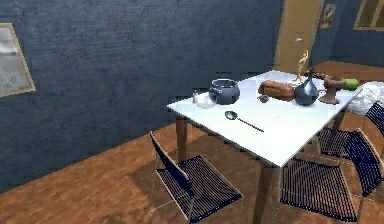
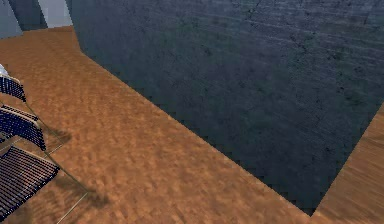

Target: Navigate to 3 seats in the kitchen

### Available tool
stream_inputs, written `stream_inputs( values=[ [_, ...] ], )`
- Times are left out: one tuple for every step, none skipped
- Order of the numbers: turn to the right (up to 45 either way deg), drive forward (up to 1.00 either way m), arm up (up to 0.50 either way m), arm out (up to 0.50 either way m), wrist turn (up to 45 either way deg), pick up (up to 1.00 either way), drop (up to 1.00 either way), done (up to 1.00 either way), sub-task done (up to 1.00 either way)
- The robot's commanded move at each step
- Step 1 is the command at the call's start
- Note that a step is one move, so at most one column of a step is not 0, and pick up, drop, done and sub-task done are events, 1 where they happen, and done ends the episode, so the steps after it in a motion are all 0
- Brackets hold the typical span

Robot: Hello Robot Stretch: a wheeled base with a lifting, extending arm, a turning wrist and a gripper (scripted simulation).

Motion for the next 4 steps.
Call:
stream_inputs(
  values=[
    [45.0,0.0,0.0,0.0,0.0,0.0,0.0,0.0,0.0],
    [21.0,0.0,0.0,0.0,0.0,0.0,0.0,0.0,0.0],
    [0.0,0.35,0.0,0.0,0.0,0.0,0.0,0.0,0.0],
    [-33.0,0.0,0.0,0.0,0.0,0.0,0.0,0.0,0.0]
  ],
)
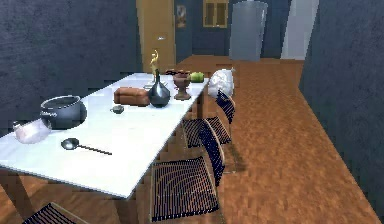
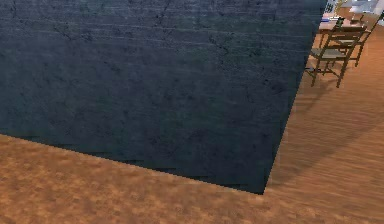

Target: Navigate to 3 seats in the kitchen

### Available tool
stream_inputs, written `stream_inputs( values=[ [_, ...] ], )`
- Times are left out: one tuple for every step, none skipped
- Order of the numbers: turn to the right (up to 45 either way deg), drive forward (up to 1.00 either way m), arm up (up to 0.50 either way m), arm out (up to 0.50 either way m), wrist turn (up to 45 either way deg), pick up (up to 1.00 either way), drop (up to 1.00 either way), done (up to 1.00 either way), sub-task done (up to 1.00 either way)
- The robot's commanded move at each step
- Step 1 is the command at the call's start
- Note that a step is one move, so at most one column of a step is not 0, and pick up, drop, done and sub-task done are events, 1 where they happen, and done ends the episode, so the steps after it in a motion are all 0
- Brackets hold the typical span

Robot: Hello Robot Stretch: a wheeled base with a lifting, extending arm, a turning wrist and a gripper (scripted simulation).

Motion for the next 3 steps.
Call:
stream_inputs(
  values=[
    [0.0,0.0,0.0,0.0,0.0,0.0,0.0,0.0,1.0],
    [45.0,0.0,0.0,0.0,0.0,0.0,0.0,0.0,0.0],
    [9.0,0.0,0.0,0.0,0.0,0.0,0.0,0.0,0.0]
  ],
)
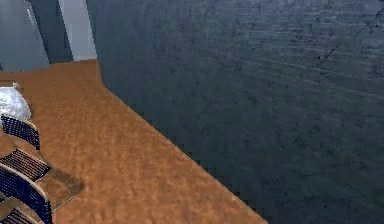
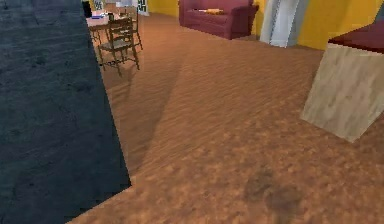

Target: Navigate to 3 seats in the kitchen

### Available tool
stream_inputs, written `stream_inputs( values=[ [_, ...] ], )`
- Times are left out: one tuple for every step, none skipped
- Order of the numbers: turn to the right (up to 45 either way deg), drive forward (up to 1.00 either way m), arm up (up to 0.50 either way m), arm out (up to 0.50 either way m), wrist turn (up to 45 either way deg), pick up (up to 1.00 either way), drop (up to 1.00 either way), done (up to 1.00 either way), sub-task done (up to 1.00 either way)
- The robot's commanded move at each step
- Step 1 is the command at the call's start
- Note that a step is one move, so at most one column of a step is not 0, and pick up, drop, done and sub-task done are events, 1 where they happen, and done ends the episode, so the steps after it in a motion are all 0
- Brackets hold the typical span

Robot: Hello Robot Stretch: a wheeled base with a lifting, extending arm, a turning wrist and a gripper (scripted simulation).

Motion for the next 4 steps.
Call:
stream_inputs(
  values=[
    [0.0,0.85,0.0,0.0,0.0,0.0,0.0,0.0,0.0],
    [-45.0,0.0,0.0,0.0,0.0,0.0,0.0,0.0,0.0],
    [-30.0,0.0,0.0,0.0,0.0,0.0,0.0,0.0,0.0],
    [0.0,0.0,0.0,0.0,0.0,0.0,0.0,1.0,0.0]
  ],
)
